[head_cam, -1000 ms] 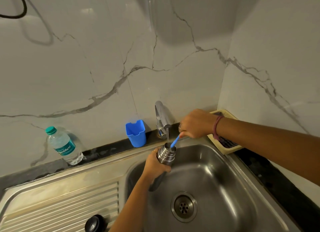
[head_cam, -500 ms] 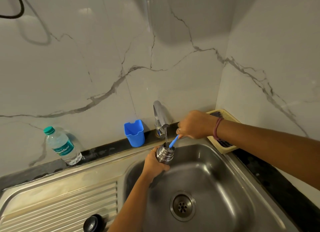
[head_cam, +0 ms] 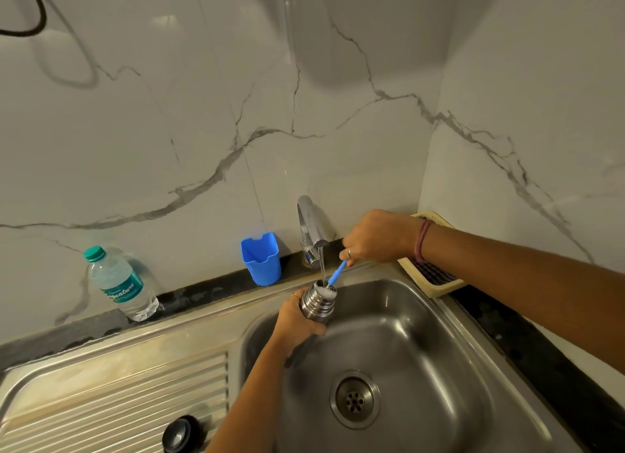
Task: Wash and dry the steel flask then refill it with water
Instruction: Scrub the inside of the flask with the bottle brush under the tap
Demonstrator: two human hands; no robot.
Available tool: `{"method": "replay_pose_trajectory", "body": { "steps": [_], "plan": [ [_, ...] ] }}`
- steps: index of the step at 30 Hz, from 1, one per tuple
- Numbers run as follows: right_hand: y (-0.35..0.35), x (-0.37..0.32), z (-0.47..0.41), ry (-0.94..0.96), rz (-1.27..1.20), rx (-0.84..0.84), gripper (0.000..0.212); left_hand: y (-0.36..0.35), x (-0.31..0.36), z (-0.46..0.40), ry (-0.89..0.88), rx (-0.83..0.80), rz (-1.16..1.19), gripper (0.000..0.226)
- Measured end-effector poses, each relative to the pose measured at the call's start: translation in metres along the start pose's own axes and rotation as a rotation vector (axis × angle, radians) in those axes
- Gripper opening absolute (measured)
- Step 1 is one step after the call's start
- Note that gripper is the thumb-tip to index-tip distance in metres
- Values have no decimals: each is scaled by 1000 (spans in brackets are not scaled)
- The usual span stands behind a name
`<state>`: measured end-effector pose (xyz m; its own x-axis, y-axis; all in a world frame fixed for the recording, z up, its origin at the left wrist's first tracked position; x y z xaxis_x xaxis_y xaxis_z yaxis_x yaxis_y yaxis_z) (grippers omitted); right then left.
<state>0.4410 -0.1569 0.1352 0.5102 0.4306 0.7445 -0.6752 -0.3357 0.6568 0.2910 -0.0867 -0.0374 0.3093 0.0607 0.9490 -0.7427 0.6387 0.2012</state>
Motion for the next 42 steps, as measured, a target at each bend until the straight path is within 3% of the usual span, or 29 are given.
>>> {"method": "replay_pose_trajectory", "body": {
  "steps": [11,15,19,27,31,35,37,38,42],
  "plan": [
    [1,29,-9,-389,-425,-407,39,-14,8,-5,10,-3,94,72],
    [-20,19,-10,-539,-864,-625,37,-19,7,-4,-10,59,150,75],
    [-25,14,-13,-554,-1038,-699,28,-19,4,-4,-32,92,153,78],
    [-24,17,-11,-405,-834,-532,40,-18,7,-2,-4,76,114,71],
    [-28,33,1,-510,-1178,-530,68,-19,0,-1,3,98,124,72],
    [-65,38,14,-829,-1599,-345,52,-18,-4,2,15,111,135,74],
    [-92,25,10,-960,-1480,-300,34,-17,-3,4,19,108,133,74],
    [-97,18,7,-928,-1318,-304,30,-16,-2,4,18,105,131,72],
    [-91,-12,-17,-532,-828,-234,58,-14,-3,1,10,106,106,71]
  ]
}}
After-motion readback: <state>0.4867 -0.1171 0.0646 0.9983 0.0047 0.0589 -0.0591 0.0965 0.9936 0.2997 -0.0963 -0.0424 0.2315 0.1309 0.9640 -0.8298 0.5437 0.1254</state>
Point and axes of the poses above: each hand's wrist, its own z-axis away from the middle knuckle, its own y-axis out of the back of the hand, x = y × z, the point moved 5 cm from there along -z, towards the middle knuckle, and after that the axes turned 15 degrees about z, right-handed, at the moved point
